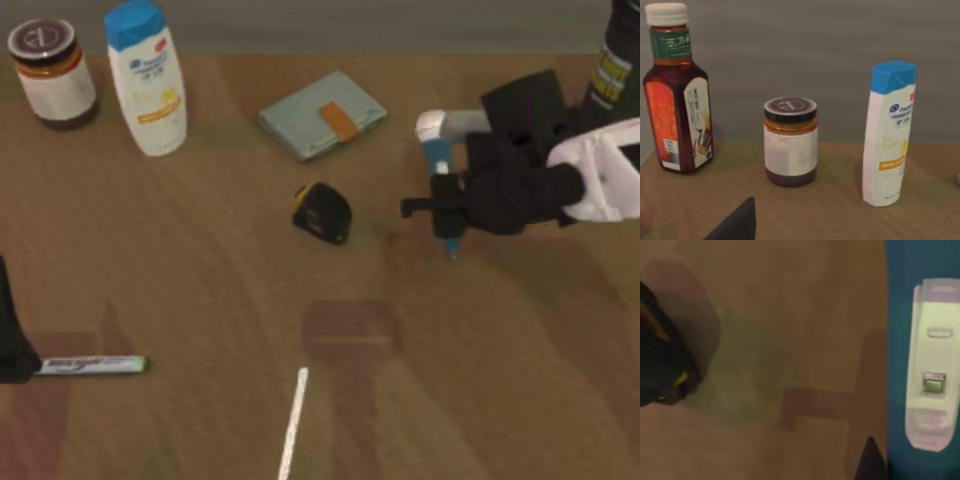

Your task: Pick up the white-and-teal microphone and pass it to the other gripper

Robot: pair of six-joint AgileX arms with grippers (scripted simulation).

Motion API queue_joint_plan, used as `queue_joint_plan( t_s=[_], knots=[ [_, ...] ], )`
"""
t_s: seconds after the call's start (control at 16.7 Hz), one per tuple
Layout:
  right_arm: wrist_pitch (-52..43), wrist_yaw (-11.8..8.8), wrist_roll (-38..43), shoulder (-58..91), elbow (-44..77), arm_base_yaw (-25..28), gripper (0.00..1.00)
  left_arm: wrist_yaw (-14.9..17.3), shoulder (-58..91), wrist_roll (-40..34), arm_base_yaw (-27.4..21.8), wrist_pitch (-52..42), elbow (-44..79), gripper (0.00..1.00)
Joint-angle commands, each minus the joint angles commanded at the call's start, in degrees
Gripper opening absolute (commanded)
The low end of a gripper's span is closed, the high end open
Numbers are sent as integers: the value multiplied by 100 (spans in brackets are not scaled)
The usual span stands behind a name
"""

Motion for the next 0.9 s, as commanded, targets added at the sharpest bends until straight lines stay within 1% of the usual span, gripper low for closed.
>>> queue_joint_plan(
  t_s=[0.36, 0.54, 0.72, 0.84, 0.9],
  knots=[
    [3119, -891, -737, -654, -951, -22, 0, 0, 0, 0, 0, 0, 0, 100],
    [4474, -1280, -1078, -1043, -1356, -40, 0, 0, 0, 0, 0, 0, 0, 100],
    [5342, -1565, -1345, -1394, -1626, -58, 0, 0, 0, 0, 0, 0, 0, 100],
    [5614, -1663, -1443, -1531, -1710, -64, 0, 0, 0, 0, 0, 0, 0, 100],
    [5656, -1679, -1459, -1553, -1722, -65, 0, 0, 0, 0, 0, 0, 0, 100]
  ],
)
